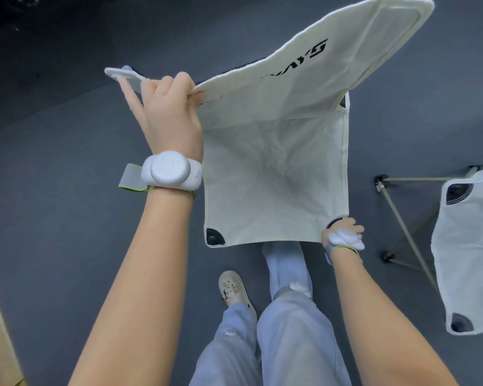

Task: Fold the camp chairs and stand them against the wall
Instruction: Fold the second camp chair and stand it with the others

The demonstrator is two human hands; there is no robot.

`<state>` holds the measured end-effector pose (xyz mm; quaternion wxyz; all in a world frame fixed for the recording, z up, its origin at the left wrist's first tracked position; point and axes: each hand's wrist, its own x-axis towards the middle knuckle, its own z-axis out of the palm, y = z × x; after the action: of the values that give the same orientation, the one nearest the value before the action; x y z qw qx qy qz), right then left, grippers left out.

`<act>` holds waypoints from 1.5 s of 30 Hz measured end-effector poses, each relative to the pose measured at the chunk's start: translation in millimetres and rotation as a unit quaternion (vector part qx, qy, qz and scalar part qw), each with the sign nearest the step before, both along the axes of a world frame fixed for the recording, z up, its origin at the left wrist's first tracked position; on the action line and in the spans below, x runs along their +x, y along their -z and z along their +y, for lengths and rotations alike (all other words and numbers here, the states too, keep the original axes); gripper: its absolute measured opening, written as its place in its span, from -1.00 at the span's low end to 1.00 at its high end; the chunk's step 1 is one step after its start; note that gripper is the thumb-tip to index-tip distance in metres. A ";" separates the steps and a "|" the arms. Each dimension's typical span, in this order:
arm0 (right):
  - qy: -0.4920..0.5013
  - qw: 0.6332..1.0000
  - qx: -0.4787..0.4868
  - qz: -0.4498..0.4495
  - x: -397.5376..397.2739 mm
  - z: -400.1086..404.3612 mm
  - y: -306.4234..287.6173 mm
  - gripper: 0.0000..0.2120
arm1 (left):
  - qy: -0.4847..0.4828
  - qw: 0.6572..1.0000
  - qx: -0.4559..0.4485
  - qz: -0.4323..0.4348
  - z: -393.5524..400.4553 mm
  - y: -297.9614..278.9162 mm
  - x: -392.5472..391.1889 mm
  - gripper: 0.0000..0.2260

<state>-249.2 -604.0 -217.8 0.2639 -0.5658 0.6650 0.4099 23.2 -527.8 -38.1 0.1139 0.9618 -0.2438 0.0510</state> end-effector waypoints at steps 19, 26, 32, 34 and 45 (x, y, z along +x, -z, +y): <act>-0.026 0.967 -0.034 -0.249 129.5 22.5 -80.4 -0.68 | 0.188 0.982 0.006 -0.019 -7.5 -21.0 -42.2 -0.85; -0.115 0.955 -0.015 -0.274 149.6 22.1 -73.4 -0.66 | 0.214 0.977 -0.012 0.024 31.4 -0.9 -42.5 -0.83; -0.152 0.961 0.013 -0.230 146.3 -5.4 -85.2 -0.61 | 0.060 0.993 0.025 0.095 57.2 -15.0 -31.5 -0.76; -0.163 0.959 0.022 -0.232 146.8 -10.2 -85.1 -0.59 | -0.005 0.984 -0.019 0.177 62.1 -19.4 -18.1 -0.65; -0.110 0.964 0.023 -0.241 165.2 9.3 -86.8 -0.62 | 0.012 0.966 -0.088 0.244 47.6 -16.4 -15.0 -0.78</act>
<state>-84.0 -594.6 -131.0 0.3823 -0.7113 0.5061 0.3029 8.3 -480.2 -21.7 0.2547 0.9282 -0.2150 -0.1655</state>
